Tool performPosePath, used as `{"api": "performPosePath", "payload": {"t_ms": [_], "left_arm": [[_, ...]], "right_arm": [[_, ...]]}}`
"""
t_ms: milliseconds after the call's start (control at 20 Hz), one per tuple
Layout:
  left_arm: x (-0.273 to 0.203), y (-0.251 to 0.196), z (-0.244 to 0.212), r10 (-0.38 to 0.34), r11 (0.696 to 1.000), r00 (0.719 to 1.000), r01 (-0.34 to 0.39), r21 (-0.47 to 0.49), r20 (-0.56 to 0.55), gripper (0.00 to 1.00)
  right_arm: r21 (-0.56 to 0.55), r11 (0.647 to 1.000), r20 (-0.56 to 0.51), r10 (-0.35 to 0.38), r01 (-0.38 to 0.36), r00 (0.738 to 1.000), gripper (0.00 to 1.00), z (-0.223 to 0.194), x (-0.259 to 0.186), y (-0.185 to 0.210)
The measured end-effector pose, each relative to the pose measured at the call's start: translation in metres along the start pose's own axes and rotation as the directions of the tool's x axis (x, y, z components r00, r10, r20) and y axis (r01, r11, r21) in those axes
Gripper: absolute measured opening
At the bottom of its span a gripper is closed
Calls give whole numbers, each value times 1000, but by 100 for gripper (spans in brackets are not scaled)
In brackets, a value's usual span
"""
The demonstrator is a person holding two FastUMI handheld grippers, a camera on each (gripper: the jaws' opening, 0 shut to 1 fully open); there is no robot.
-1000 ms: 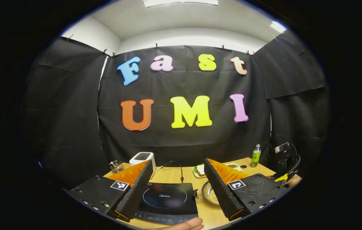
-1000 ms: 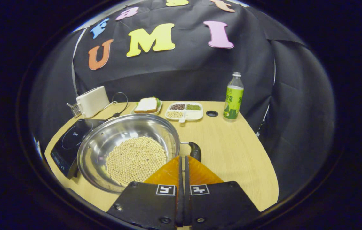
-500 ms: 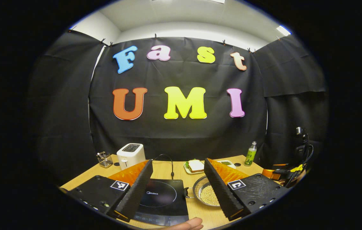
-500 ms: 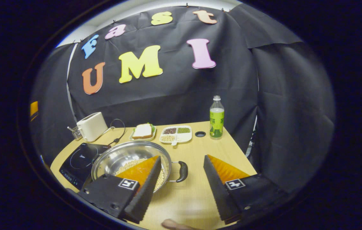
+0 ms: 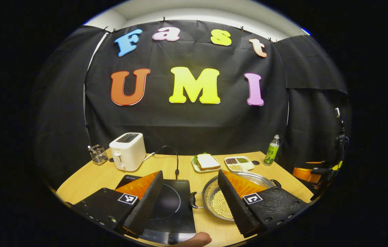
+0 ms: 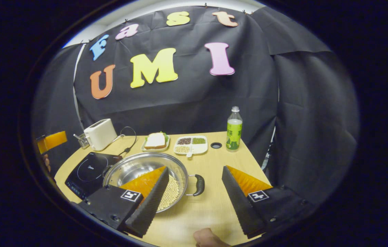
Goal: First push the handle of the pot to place it horizontally, then grasp the pot with both hands and set it on the induction cooktop.
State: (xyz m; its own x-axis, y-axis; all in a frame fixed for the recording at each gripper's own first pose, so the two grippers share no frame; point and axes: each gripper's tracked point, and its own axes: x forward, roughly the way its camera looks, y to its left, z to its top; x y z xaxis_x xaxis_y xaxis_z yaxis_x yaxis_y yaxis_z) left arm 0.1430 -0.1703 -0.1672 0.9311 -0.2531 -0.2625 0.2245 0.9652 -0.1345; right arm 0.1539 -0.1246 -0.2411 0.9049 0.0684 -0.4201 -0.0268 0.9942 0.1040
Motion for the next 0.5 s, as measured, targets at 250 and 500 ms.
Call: {"api": "performPosePath", "payload": {"t_ms": [250,500], "left_arm": [[34,-11,-45,-31,999,991,30,-13,-134,96],[61,-15,-90,-44,999,963,37,-30,-265,96]], "right_arm": [[34,999,-41,-3,4,999,98,-5,17,5],[64,998,-112,-6,13,994,98,-25,42,1]]}}
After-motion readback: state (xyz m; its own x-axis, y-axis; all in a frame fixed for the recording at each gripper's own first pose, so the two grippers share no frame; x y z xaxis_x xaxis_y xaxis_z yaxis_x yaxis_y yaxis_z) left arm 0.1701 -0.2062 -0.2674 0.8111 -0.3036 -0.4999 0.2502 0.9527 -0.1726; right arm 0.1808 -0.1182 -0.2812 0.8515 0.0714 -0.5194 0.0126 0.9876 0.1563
